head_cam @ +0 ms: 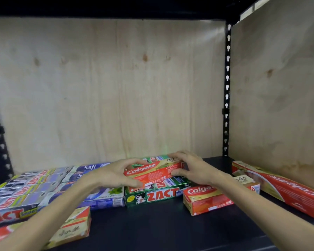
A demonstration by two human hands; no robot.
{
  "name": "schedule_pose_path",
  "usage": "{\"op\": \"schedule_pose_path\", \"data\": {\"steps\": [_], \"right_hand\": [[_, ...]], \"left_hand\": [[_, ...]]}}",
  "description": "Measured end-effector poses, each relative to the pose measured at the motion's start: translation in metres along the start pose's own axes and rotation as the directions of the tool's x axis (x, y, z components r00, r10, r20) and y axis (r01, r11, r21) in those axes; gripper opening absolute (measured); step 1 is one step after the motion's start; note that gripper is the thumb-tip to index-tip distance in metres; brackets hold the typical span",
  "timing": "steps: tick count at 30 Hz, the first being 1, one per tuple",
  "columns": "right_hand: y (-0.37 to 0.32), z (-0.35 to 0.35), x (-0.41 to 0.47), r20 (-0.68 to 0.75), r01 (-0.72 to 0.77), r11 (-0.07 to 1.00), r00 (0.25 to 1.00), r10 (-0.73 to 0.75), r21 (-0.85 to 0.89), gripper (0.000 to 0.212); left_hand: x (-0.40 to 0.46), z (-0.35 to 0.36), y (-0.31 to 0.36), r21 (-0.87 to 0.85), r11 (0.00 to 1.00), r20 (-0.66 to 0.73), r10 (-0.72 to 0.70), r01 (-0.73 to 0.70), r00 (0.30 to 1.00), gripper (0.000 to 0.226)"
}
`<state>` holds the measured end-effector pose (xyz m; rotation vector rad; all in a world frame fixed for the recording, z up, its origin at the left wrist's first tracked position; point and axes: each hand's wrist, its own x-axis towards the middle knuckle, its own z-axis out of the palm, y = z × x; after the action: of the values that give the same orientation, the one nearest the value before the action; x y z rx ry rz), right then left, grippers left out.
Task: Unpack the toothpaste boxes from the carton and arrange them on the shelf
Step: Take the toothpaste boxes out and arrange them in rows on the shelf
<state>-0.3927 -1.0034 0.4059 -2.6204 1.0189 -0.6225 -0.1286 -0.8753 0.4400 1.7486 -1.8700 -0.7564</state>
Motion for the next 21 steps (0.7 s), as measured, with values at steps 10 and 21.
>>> {"op": "schedule_pose_path", "data": {"steps": [10,21], "right_hand": [[0.027,-0.020,0.008,-0.054,0.013,0.999,0.998,-0.011,0.041,0.058],[0.109,-0.069,0.002,-0.157,-0.217,0.973,0.966,0.203,-0.076,0.045]], "left_hand": [[0.021,0.013,-0.001,0.220,0.975,-0.335,0.098,-0.024,0.937,0.051],[0.136,0.058,0.047,0.280,0.948,-0.386,0.256,-0.152,0.887,0.051]]}}
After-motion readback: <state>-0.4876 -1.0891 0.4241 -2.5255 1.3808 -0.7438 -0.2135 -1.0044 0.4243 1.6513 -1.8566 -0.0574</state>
